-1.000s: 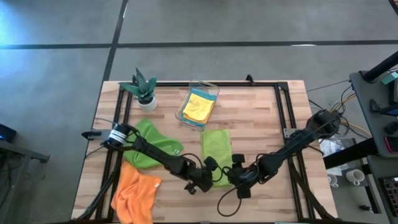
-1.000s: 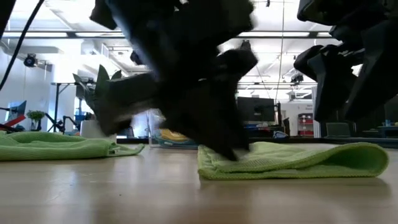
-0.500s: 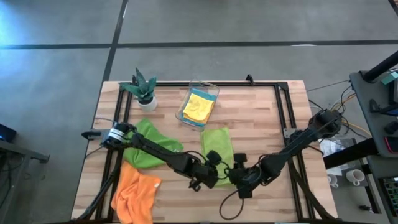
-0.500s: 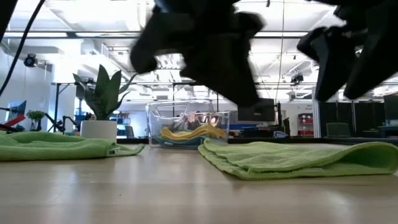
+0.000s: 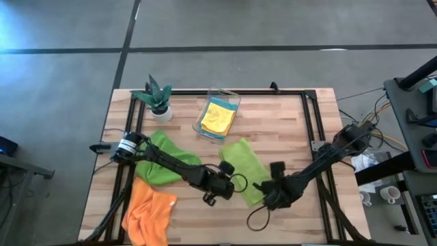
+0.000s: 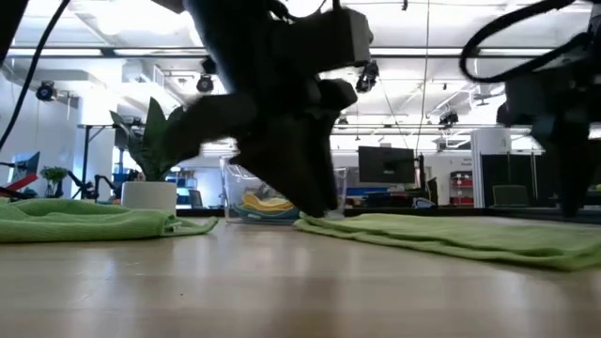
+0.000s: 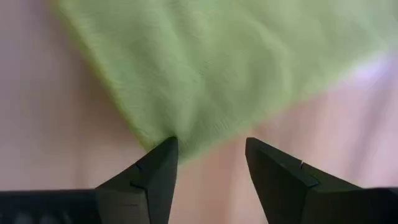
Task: Fold microfiber towels
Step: Fold the light green microfiber cloth
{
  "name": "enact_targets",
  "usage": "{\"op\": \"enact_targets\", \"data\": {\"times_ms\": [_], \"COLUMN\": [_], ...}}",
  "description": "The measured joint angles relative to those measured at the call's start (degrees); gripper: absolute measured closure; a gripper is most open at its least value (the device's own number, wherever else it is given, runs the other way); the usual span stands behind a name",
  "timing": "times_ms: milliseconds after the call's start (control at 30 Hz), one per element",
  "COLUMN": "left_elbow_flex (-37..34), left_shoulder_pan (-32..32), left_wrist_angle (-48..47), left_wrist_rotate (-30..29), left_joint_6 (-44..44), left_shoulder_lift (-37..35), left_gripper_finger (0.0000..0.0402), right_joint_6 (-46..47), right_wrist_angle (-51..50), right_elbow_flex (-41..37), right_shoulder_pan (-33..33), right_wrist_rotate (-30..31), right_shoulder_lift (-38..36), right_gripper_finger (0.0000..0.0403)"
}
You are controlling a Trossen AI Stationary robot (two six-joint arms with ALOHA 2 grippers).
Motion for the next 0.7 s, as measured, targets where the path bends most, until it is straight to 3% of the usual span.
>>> {"op": "enact_targets", "data": {"times_ms": [133,200,300,433,567,700], "left_elbow_flex": [-0.43,-0.21,-0.66,-2.29,-3.73,-5.34], "left_shoulder_pan": [2.70,4.81,8.36,13.59,16.14,14.69], "left_wrist_angle": [-0.12,0.51,0.49,5.20,5.76,2.92], "left_wrist_rotate": [-4.00,-4.34,-4.30,-4.50,-1.13,2.77], "left_joint_6": [2.05,2.11,2.85,4.31,-2.55,-4.40], "left_shoulder_lift": [-0.90,-1.16,-1.18,-1.18,-1.18,-1.40], "left_gripper_finger": [0.0320,0.0320,0.0320,0.0320,0.0320,0.0320], "right_joint_6": [7.82,13.63,16.28,6.96,5.96,6.61], "right_wrist_angle": [-8.23,-6.34,7.49,28.01,23.30,13.41], "right_elbow_flex": [0.11,-0.02,-0.65,-2.94,-4.05,-5.35], "right_shoulder_pan": [0.66,0.70,0.72,1.26,1.25,1.27], "right_wrist_rotate": [2.55,5.37,7.88,4.99,3.34,3.38], "right_shoulder_lift": [-4.25,-6.11,-7.47,-5.50,-2.94,-2.60], "right_gripper_finger": [0.0216,0.0216,0.0216,0.0216,0.0216,0.0216]}}
